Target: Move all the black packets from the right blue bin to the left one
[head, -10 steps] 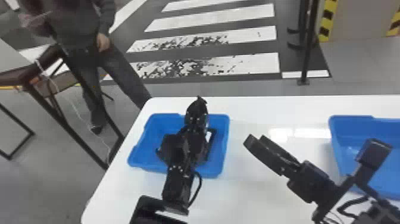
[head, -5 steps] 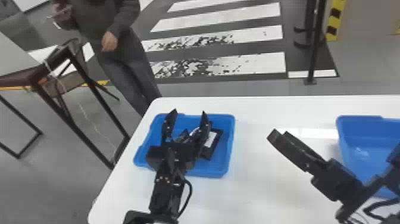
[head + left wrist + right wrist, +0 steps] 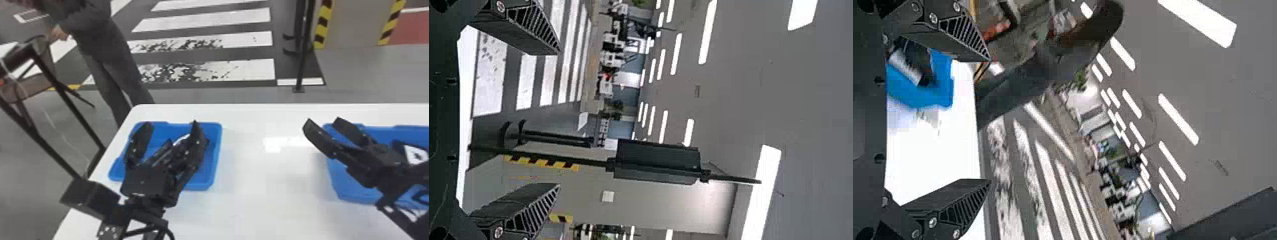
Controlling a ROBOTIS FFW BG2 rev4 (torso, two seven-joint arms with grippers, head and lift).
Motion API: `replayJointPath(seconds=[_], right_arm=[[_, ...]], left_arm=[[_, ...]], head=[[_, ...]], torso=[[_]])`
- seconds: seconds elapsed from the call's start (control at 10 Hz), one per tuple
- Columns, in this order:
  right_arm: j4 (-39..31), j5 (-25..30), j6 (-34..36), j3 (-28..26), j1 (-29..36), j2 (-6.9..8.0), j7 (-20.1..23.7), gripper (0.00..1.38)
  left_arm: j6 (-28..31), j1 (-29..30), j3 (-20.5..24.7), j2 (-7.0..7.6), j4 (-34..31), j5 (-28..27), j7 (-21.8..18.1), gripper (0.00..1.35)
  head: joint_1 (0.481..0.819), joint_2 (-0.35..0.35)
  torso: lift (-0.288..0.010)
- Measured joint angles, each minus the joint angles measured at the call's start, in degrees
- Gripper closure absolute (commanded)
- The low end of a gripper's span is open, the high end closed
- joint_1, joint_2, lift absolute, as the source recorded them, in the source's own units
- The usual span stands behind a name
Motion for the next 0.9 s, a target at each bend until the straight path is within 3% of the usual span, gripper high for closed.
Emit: replayJointPath(seconds=[0.2,0.3,0.5,0.9], right_arm=[[-5.2,9.04,15.71,-6.62,-0.65,1.1,-9.75,0.18],[-5.88,11.95,22.81,-8.0,-2.2,1.24,-14.0,0.18],[-1.12,15.83,35.66,-9.11,-9.14,1.32,-17.88,0.18],[7.38,18.37,45.96,-9.38,-17.29,1.59,-23.55,0.18]], left_arm=[[2.46,2.26,-2.8,0.63,-2.32,2.53,-1.12,0.09],[2.86,2.39,-2.51,0.82,-2.41,2.93,-1.66,0.1],[2.74,2.9,-1.71,0.5,-2.42,2.95,-2.34,0.1],[0.62,2.8,-1.0,0.19,-1.56,2.58,-3.54,0.1]], head=[[0.695,-0.018],[0.695,-0.044],[0.695,-0.109],[0.695,-0.164]], torso=[[-0.14],[-0.14],[-0.14],[-0.14]])
